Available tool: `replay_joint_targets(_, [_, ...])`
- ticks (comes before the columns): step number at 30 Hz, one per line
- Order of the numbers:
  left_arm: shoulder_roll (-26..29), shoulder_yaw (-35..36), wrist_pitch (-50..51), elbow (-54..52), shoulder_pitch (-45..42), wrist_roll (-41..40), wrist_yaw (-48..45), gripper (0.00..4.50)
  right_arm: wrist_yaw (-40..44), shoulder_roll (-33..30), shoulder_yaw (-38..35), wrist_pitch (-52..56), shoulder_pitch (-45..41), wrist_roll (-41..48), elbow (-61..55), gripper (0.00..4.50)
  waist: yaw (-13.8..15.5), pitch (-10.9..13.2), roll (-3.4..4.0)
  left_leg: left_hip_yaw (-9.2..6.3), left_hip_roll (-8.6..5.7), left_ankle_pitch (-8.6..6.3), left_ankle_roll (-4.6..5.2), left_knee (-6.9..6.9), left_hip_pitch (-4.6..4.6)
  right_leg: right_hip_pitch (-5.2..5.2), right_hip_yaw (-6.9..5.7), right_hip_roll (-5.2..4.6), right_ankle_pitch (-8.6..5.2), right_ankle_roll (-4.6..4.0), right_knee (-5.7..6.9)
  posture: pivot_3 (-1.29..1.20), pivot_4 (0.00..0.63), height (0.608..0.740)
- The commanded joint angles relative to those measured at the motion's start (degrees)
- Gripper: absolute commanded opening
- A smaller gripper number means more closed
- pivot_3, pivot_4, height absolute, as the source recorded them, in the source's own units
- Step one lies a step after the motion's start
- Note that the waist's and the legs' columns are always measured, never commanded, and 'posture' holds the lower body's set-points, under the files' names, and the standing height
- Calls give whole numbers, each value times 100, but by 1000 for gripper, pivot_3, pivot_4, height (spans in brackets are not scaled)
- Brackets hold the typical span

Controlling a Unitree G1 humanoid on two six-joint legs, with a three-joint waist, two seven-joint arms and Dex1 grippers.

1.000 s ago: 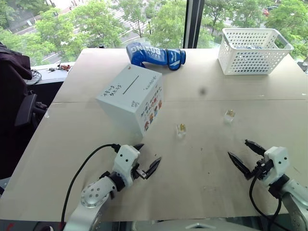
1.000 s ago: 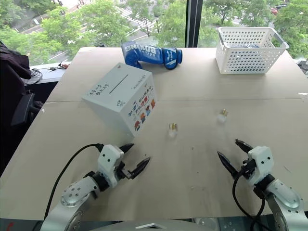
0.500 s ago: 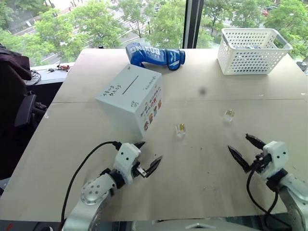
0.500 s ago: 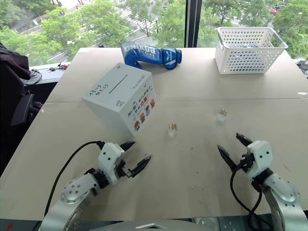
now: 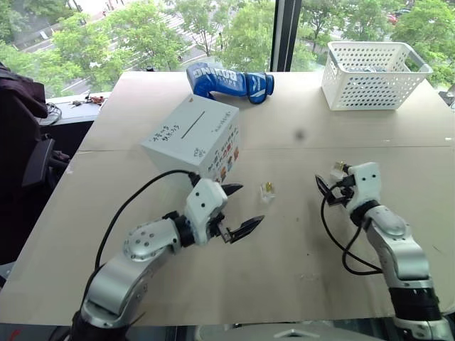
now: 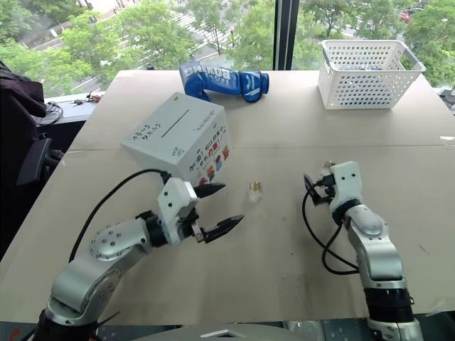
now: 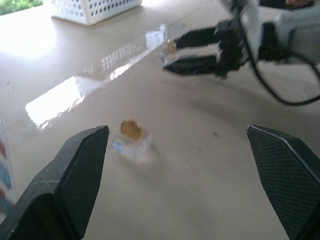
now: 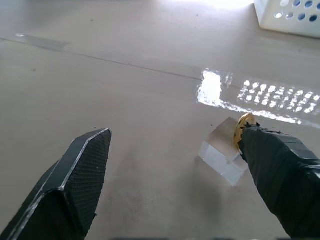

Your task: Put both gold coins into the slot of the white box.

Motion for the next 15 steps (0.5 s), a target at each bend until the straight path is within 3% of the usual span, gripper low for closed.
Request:
replay_joint_targets(1, [-32, -72, 224, -249, -81, -193, 106, 4470, -258, 78, -121, -152, -275, -144, 147, 4454, -18, 0, 0, 1, 0, 1, -3, 0, 0, 0, 2, 1, 0, 3, 0, 0, 150, 740])
replay_joint_targets(12, [40, -9, 147, -209, -148, -167, 152, 4470, -363, 253, -225, -330, -495, -103, 316, 4454, -117, 1, -1, 7, 5, -6, 10, 0, -1, -7, 13, 8, 0, 4, 2, 0, 150, 740])
replay_joint_targets(15, [18, 16, 159, -207, -231, -183, 179, 4500, -397, 368, -282, -409, -553, -35, 332, 3655, -127, 1, -1, 7, 5, -5, 9, 0, -2, -10, 13, 9, 0, 5, 3, 0, 150, 740])
